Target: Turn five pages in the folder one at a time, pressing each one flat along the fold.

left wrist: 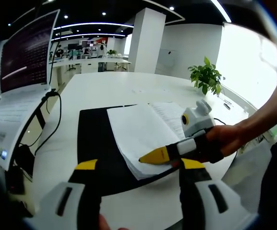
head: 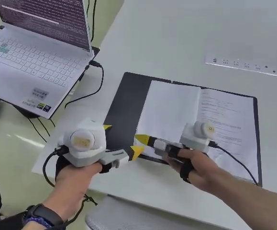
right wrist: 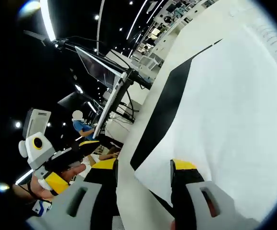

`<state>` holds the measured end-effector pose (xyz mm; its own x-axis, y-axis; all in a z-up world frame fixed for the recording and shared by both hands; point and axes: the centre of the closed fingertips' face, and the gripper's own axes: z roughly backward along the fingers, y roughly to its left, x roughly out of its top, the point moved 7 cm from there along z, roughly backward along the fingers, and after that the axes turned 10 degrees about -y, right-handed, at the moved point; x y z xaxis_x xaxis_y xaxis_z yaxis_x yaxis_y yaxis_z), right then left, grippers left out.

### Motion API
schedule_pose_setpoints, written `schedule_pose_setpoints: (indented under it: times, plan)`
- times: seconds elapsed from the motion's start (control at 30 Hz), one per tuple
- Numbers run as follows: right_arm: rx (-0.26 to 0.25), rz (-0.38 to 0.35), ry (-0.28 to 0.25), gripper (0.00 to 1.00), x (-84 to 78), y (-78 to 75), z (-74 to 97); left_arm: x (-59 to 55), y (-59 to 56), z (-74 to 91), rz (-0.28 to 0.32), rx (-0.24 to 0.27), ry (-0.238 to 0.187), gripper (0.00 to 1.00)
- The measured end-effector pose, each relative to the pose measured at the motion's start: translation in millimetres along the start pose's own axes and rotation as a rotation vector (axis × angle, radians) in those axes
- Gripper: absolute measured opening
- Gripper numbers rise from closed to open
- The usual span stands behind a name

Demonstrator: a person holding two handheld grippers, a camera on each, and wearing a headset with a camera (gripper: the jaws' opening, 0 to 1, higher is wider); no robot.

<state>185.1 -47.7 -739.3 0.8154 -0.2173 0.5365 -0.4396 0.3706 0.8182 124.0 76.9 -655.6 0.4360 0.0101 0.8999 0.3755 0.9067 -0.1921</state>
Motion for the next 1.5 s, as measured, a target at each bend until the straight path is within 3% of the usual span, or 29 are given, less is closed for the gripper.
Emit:
schedule_pose_setpoints:
  times: [0.2, 0.33, 0.43, 0.6, 0.87, 1.03, 1.33, 1.5]
  plan:
    - [0.000, 0.121, 0.015, 0.43, 0.2, 2.8, 30.0, -5.5, -3.4, -3.5, -0.004, -0.005, 0.020, 0.62]
    - [-0.022, 0.159, -0.032, 0.42, 7.8, 0.1, 51.5, -9.4, -4.9, -5.1, -0.002, -0.012, 0.018, 0.57]
    - [-0.040, 0.180, -0.068, 0.40, 14.7, -0.3, 69.2, -13.8, -7.1, -9.3, -0.011, -0.025, 0.036, 0.56]
    - [-0.081, 0.225, -0.095, 0.38, 24.5, -4.3, 90.8, -12.0, -9.9, -18.0, -0.023, -0.038, 0.040, 0.53]
    - [-0.137, 0.237, -0.144, 0.34, 27.8, -11.7, 123.5, -9.1, -17.3, -41.1, -0.040, -0.062, 0.050, 0.36]
    - [-0.167, 0.217, -0.158, 0.32, 23.1, -16.1, 136.4, -15.2, -18.2, -53.7, -0.038, -0.063, 0.075, 0.23]
    - [-0.196, 0.212, -0.155, 0.30, 20.0, -19.3, 147.1, -35.0, -9.0, -64.9, -0.019, -0.036, 0.107, 0.00]
    - [-0.197, 0.211, -0.158, 0.28, 21.6, -20.9, 148.6, -41.7, -6.4, -63.2, 0.012, -0.026, 0.119, 0.00]
